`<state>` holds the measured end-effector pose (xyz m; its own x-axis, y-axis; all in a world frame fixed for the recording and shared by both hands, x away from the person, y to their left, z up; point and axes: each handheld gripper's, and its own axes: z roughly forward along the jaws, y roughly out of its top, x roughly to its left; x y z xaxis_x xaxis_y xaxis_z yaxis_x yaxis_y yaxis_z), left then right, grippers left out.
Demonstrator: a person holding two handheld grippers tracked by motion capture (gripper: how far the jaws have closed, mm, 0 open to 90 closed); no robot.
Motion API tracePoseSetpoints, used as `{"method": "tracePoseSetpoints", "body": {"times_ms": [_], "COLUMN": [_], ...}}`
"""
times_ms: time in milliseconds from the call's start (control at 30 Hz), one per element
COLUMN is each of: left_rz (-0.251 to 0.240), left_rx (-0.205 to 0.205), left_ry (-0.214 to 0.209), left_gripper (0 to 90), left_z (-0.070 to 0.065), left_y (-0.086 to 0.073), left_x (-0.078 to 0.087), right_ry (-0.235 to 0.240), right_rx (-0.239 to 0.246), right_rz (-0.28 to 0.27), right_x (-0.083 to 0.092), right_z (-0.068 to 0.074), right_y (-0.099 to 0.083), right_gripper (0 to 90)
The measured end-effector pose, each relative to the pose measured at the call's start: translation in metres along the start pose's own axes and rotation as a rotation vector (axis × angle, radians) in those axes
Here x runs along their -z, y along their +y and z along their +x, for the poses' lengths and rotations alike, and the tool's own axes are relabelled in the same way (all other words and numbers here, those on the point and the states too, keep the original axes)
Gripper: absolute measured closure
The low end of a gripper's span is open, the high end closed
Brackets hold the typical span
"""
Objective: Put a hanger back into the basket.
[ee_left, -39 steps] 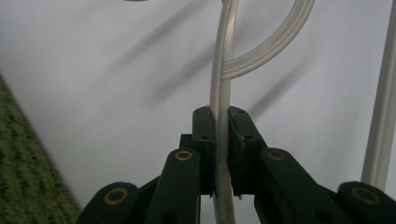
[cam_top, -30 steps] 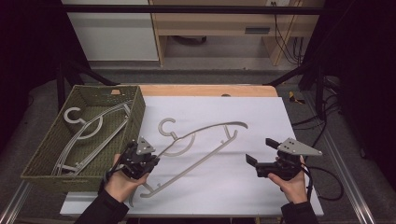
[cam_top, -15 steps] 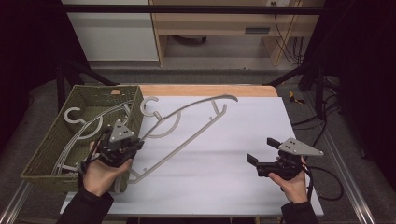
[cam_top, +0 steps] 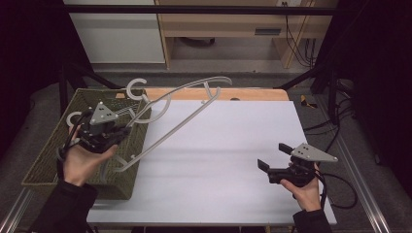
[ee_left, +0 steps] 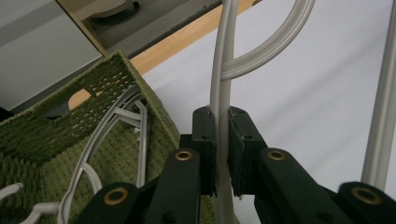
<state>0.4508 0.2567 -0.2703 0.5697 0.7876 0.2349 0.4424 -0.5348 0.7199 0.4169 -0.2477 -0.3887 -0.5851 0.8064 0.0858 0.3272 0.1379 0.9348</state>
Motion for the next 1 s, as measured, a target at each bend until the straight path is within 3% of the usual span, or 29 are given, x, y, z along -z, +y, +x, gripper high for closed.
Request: {"method": "tracePoseSetpoints", "body": {"times_ms": [100, 300, 500, 733, 1000], "left_rz": [0.001, 0.02, 0.044, 0.081, 0.097], "left_rx": [0.018, 0.035, 0.057, 0.046, 0.093], "left_ry": [0.01, 0.068, 0.108, 0.16, 0.228], "left_gripper": [82.4, 82.4, 82.4, 82.3, 82.3], "left_z": [0.011, 0.035, 0.058, 0.08, 0.105], "left_y": [0.0, -0.004, -0.019, -0.035, -0.057], "left_x": [0.001, 0.003, 0.001, -0.005, -0.01], "right_ry": [0.0, 0.003, -0.002, -0.002, 0.004], "right_rx": [-0.001, 0.005, -0.003, 0.001, 0.01], "right_rz": [0.001, 0.007, 0.001, 0.007, 0.016], "right_x": [0.0, -0.001, 0.0, -0.002, -0.002], "right_z": [0.0, -0.001, -0.001, -0.001, -0.002], "right_y": [0.0, -0.001, 0.0, -0.001, -0.002], "right_gripper": [3.9, 3.9, 3.9, 3.8, 3.7]}}
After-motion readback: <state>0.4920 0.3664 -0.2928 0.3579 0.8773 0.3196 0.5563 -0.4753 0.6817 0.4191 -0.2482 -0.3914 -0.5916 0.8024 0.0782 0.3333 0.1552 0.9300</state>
